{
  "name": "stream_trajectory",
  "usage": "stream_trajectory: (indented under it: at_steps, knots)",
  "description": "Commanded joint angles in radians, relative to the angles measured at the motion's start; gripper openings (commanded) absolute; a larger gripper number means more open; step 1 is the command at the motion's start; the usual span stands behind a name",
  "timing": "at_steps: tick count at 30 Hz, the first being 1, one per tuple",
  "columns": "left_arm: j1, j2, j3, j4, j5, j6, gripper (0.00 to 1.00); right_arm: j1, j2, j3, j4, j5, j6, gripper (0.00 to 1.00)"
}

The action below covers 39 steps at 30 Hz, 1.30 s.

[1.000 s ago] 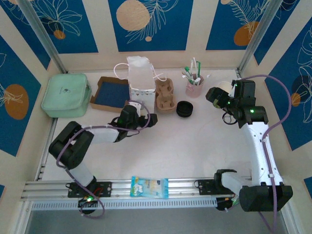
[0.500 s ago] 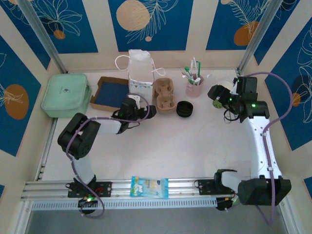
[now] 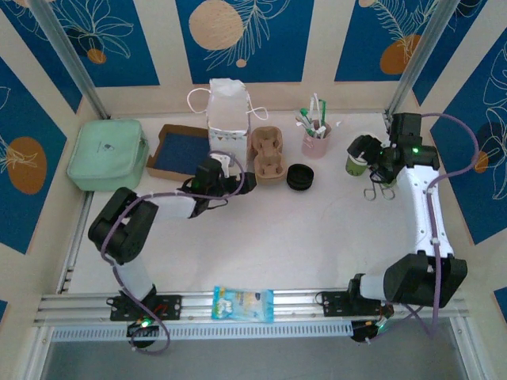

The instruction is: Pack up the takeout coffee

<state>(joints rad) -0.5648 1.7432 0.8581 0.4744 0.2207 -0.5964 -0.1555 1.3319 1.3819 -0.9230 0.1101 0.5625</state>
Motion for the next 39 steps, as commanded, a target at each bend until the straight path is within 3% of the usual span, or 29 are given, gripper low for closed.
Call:
stream_trajectory:
  at_steps: [1, 18, 34, 39]
  knots:
    - [-0.033, -0.095, -0.032, -0.063, 0.012, 0.034, 0.89, -0.023, 0.039, 0.053, -0.078, 0.058, 0.031, 0.90]
    - [-0.065, -0.500, -0.172, -0.333, -0.091, 0.153, 0.90, -0.077, 0.223, 0.194, -0.073, 0.084, 0.053, 0.75]
    - [-0.066, -0.724, -0.224, -0.491, -0.164, 0.161, 0.91, -0.065, 0.384, 0.326, -0.097, 0.106, 0.056, 0.58]
    - [-0.066, -0.772, -0.229, -0.527, -0.172, 0.158, 0.92, -0.060, 0.429, 0.359, -0.109, 0.117, 0.056, 0.58]
